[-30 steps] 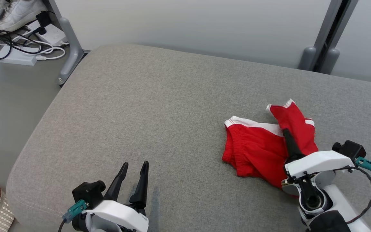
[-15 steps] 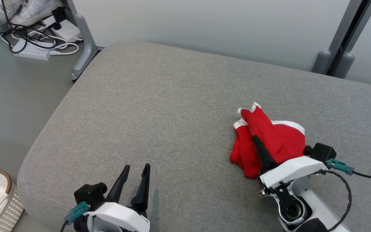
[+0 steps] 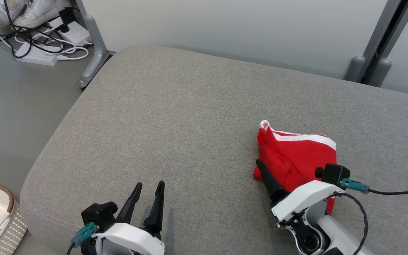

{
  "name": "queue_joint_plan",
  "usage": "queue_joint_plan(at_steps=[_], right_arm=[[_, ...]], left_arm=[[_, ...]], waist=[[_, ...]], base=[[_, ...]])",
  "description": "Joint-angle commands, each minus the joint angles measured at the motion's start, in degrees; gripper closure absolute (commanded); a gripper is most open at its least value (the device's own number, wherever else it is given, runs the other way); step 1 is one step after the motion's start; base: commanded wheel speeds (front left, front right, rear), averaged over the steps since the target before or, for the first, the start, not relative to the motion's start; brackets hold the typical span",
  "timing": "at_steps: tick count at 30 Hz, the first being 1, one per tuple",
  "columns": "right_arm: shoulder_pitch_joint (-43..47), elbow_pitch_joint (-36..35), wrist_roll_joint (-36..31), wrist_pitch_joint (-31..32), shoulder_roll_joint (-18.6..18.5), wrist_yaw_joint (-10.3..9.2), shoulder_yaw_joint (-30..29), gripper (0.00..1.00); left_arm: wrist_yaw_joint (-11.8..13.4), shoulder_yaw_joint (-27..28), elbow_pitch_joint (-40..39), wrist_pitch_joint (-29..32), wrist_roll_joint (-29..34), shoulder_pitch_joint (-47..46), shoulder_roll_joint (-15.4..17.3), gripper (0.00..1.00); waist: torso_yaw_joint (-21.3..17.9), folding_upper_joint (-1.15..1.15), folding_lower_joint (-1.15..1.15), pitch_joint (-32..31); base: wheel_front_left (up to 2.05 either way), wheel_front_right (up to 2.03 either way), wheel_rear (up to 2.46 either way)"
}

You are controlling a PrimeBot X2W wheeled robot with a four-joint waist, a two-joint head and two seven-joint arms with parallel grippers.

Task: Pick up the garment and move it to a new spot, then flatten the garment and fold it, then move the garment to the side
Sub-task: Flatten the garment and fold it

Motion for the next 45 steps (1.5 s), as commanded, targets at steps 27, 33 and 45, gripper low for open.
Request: queue_joint_plan(at_steps=[27,33,45], right_arm=[[-2.6,-4.2,-13.7,-4.1,-10.2,0.09,1.3,0.00],[-0.5,-4.0,-22.8,-6.1,-12.5,0.09,-5.5,0.00],[12.4,-17.6,-47.2,-7.0,-6.6,0.05,-27.8,0.00]], left_arm=[[-0.6,6.9,-4.9,-0.1,3.2,1.1,0.3,0.00],[-0.8,10.5,-6.3,-0.1,4.1,1.3,0.3,0.00],[-2.0,12.9,-8.3,-0.1,6.5,2.9,0.2,0.00]], waist=[[-9.6,0.00,0.00,-3.1],[-12.7,0.00,0.00,-3.5],[-15.8,0.00,0.00,-2.8]], base=[[0.00,0.00,0.00],[0.00,0.00,0.00],[0.00,0.00,0.00]])
